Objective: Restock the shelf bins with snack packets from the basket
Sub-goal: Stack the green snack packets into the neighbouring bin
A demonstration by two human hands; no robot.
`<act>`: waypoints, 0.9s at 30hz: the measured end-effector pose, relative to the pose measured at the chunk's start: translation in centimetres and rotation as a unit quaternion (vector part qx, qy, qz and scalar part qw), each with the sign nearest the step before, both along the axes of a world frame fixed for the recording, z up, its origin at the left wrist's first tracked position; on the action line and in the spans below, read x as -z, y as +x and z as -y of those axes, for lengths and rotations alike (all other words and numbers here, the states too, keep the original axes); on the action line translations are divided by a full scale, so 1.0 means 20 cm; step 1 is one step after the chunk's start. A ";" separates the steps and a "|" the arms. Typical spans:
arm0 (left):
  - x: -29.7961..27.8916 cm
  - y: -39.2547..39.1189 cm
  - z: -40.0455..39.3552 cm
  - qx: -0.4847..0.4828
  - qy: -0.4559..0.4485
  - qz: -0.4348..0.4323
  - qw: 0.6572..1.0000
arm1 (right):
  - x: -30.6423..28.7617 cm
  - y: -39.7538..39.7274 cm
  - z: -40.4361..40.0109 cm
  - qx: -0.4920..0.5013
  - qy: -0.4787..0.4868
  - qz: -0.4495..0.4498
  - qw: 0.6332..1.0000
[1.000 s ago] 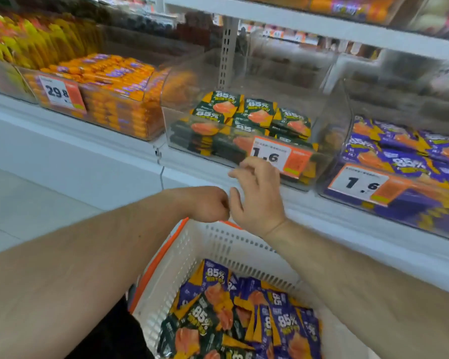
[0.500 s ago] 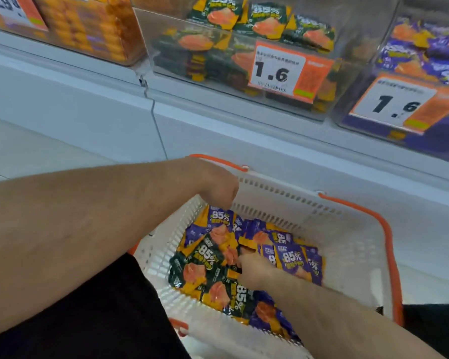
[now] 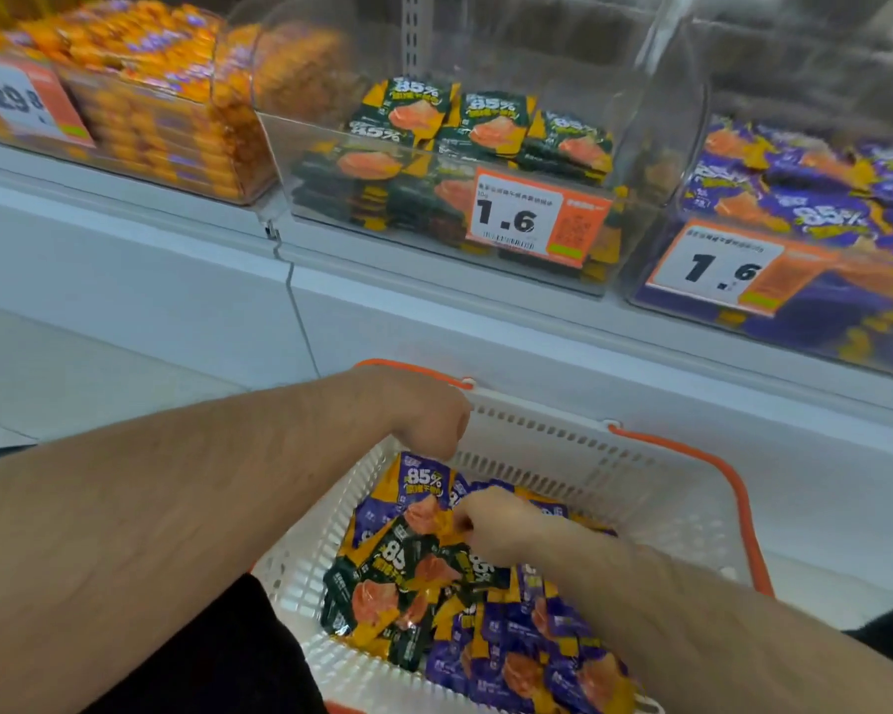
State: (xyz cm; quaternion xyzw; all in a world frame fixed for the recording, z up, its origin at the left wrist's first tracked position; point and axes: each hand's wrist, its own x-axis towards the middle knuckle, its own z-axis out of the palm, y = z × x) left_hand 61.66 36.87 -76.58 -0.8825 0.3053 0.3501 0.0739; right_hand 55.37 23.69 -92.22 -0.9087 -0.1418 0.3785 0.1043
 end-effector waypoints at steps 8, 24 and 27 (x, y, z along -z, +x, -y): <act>-0.16 0.05 -0.04 -0.045 -0.016 0.022 0.999 | -0.76 0.33 0.05 -0.044 0.026 0.212 0.976; -0.64 0.15 -0.28 -0.333 -0.618 -0.029 0.711 | -1.52 0.35 0.10 0.245 0.382 0.581 0.676; -0.62 0.17 -0.23 -0.377 -0.667 -0.022 0.642 | -1.51 0.40 0.04 0.306 0.433 0.452 0.717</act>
